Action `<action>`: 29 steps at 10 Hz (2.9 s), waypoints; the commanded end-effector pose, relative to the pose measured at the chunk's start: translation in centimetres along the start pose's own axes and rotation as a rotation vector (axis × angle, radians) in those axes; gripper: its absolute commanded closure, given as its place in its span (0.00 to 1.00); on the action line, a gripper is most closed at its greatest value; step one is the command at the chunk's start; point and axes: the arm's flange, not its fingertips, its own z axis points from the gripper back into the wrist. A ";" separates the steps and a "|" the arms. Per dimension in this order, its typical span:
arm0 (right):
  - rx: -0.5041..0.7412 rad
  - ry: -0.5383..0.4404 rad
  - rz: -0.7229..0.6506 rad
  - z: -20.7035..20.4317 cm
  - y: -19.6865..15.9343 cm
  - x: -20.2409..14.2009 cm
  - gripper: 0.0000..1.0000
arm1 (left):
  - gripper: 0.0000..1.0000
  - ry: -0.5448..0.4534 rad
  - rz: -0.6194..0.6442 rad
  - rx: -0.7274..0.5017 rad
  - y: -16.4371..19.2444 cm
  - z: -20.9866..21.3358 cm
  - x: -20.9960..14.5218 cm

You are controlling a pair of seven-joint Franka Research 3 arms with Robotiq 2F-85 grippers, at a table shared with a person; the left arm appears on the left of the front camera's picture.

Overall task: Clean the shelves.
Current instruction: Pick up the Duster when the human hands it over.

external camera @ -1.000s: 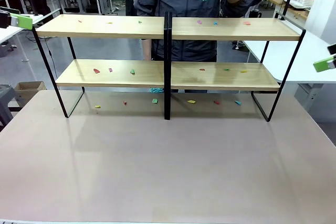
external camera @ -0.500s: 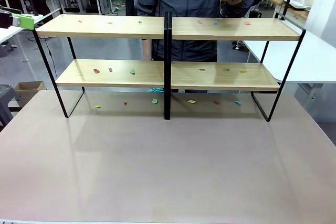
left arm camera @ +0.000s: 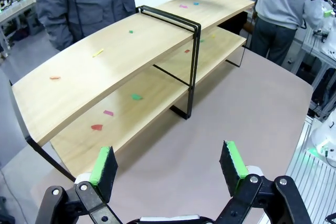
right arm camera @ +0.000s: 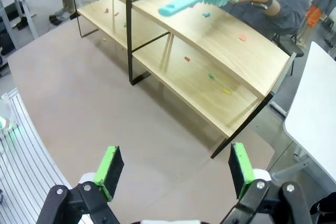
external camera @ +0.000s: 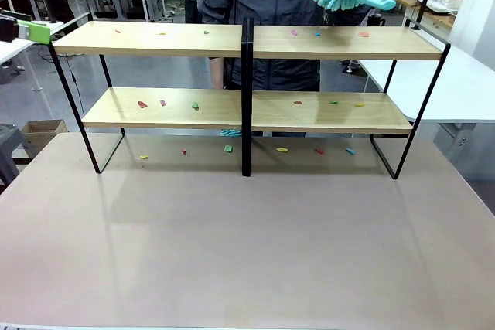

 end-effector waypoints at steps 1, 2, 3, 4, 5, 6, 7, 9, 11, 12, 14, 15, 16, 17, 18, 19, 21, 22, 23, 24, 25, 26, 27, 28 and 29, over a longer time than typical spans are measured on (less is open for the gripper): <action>-0.025 -0.049 -0.092 0.1 1.1 -1.3 0.00 | 0.00 -0.013 -0.014 -0.006 -3.5 -1.1 -6.4; -0.029 -0.070 -0.119 0.6 1.6 -1.6 0.00 | 0.00 -0.013 -0.017 -0.007 -3.4 -1.1 -6.4; -0.044 -0.079 -0.140 0.9 1.7 -1.8 0.00 | 0.00 -0.015 -0.018 -0.008 -3.3 -1.0 -6.4; -0.046 -0.074 -0.139 0.9 1.7 -1.8 0.00 | 0.00 0.042 -0.004 0.085 -3.5 -1.3 -6.4; -0.044 -0.064 -0.140 0.7 1.8 -1.9 0.00 | 0.00 0.001 0.000 -0.002 0.0 -0.1 -0.1; -0.042 -0.065 -0.142 0.7 1.8 -1.9 0.00 | 0.00 0.001 0.000 -0.002 0.0 -0.1 -0.1; -0.041 -0.069 -0.141 0.8 1.8 -1.9 0.00 | 0.00 0.001 0.000 -0.002 0.0 -0.1 -0.1; -0.048 -0.068 -0.147 0.9 1.8 -2.0 0.00 | 0.00 0.001 0.000 -0.002 0.0 -0.1 -0.1; -0.046 -0.063 -0.149 0.8 1.6 -2.1 0.00 | 0.00 0.001 0.000 -0.002 0.0 -0.1 -0.1; -0.044 -0.066 -0.158 0.9 1.5 -2.3 0.00 | 0.00 0.001 0.000 -0.002 0.0 -0.1 -0.1; -0.047 -0.070 -0.183 0.9 1.3 -2.8 0.00 | 0.00 0.001 0.000 -0.002 0.0 -0.1 -0.1; -0.048 -0.067 -0.194 0.8 1.1 -3.1 0.00 | 0.00 0.001 0.000 -0.002 0.0 -0.1 -0.1; -0.054 -0.068 -0.202 0.8 0.9 -3.3 0.00 | 0.00 0.001 0.000 -0.002 0.0 -0.1 -0.1; -0.056 -0.068 -0.204 0.7 0.8 -3.3 0.00 | 0.00 0.001 0.000 -0.002 0.0 -0.1 -0.1; -0.056 -0.067 -0.204 0.7 0.7 -3.3 0.00 | 0.00 0.001 0.000 -0.002 0.0 -0.1 -0.1; -0.066 -0.060 -0.197 0.4 0.6 -3.4 0.00 | 0.00 0.001 0.000 -0.002 0.0 -0.1 -0.1; -0.053 -0.058 -0.182 1.9 -1.3 -0.4 0.00 | 0.00 0.001 0.000 -0.002 0.0 -0.1 -0.1; -0.053 -0.058 -0.182 1.9 -1.3 -0.4 0.00 | 0.00 0.001 0.000 -0.002 0.0 -0.1 -0.1; -0.053 -0.058 -0.182 1.9 -1.3 -0.4 0.00 | 0.00 0.001 0.000 -0.002 0.0 -0.1 -0.1; -0.053 -0.058 -0.182 1.9 -1.3 -0.4 0.00 | 0.00 0.001 0.000 -0.002 0.0 -0.1 -0.1; -0.053 -0.058 -0.182 1.9 -1.3 -0.4 0.00 | 0.00 0.001 0.000 -0.002 0.0 -0.1 -0.1; -0.053 -0.058 -0.182 1.9 -1.3 -0.4 0.00 | 0.00 0.001 0.000 -0.002 0.0 -0.1 -0.1; -0.053 -0.058 -0.182 1.9 -1.3 -0.4 0.00 | 0.00 0.001 0.000 -0.002 0.0 -0.1 -0.1; -0.056 -0.056 -0.182 1.9 -1.3 -0.5 0.00 | 0.00 0.001 0.000 -0.002 0.0 -0.1 -0.1; 0.363 0.007 -0.505 -2.1 -4.7 2.1 0.00 | 0.00 0.001 0.000 -0.002 0.0 -0.1 -0.1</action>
